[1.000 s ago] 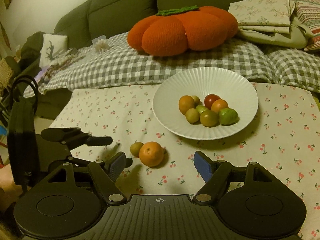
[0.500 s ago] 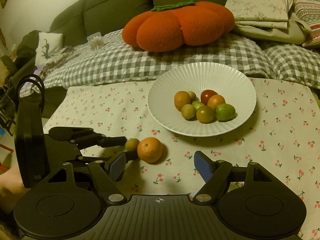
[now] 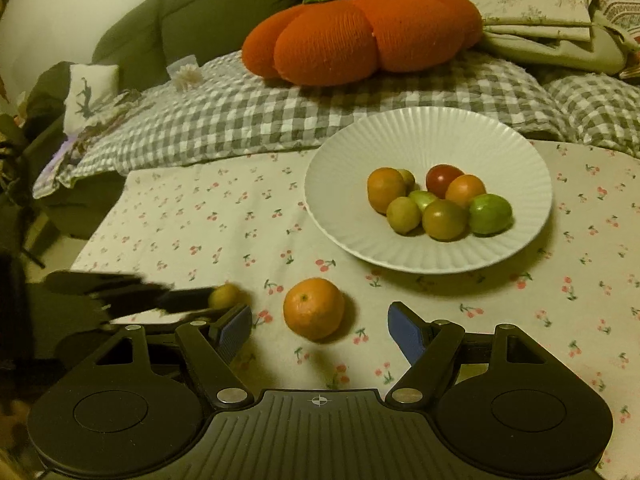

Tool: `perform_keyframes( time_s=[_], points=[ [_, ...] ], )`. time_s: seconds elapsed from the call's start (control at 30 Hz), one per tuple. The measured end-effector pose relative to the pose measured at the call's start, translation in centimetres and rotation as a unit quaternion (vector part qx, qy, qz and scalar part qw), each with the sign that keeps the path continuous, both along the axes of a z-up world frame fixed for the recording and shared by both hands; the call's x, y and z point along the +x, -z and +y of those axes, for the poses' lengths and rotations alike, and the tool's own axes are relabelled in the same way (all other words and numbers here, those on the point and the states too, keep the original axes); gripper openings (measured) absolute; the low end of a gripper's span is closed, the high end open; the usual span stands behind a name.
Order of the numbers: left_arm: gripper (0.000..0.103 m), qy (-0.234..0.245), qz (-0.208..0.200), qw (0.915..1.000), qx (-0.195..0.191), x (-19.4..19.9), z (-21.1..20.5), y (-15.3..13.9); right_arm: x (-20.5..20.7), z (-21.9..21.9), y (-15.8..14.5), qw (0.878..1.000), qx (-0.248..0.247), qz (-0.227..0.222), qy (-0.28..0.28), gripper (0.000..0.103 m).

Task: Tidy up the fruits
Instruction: 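Grasp the small yellow round fruit with the left tool, then grasp the mandarin with the right tool while the left tool holds the yellow fruit, then carry the yellow fruit and mandarin in both tools over the plate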

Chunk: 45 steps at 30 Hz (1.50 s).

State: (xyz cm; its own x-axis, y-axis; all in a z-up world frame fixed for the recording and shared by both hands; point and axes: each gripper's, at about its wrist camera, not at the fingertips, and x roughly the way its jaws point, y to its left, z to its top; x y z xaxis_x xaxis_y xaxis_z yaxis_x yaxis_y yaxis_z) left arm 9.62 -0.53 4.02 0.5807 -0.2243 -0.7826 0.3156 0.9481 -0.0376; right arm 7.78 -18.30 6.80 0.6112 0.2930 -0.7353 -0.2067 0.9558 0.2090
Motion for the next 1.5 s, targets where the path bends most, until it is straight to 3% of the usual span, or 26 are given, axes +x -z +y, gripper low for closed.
perform_keyframes(
  time_s=[0.23, 0.53, 0.63, 0.7, 0.77, 1.13, 1.5],
  points=[
    [0.024, -0.061, 0.012, 0.9981, -0.007, 0.5, 2.6, -0.2, 0.9, 1.5, 2.0, 1.0, -0.016, -0.004, -0.003, 0.076],
    [0.024, -0.076, 0.008, 0.997, -0.013, 0.9, 3.2, -0.5, 1.1, 3.0, 3.7, 0.999, -0.044, -0.028, -0.012, 0.075],
    [0.024, -0.078, 0.008, 0.9968, -0.015, 0.9, 3.3, -0.5, 1.0, 3.4, 3.9, 0.997, -0.057, -0.042, -0.013, 0.065],
    [0.024, -0.076, 0.008, 0.9969, -0.015, 0.8, 3.2, -0.6, 0.8, 3.6, 3.9, 0.996, -0.068, -0.05, -0.014, 0.047],
    [0.024, -0.075, 0.007, 0.997, -0.017, 0.8, 3.1, -0.7, 0.8, 3.8, 3.9, 0.995, -0.08, -0.054, -0.014, 0.04],
    [0.024, -0.074, -0.003, 0.9969, -0.028, 0.4, 2.7, -1.7, -0.1, 4.2, 2.3, 0.997, -0.068, -0.043, -0.016, 0.039],
    [0.024, -0.045, -0.032, 0.9967, -0.06, -0.3, 1.3, -3.3, -1.3, 0.8, -1.0, 0.999, -0.015, -0.048, 0.019, 0.039]
  ],
)
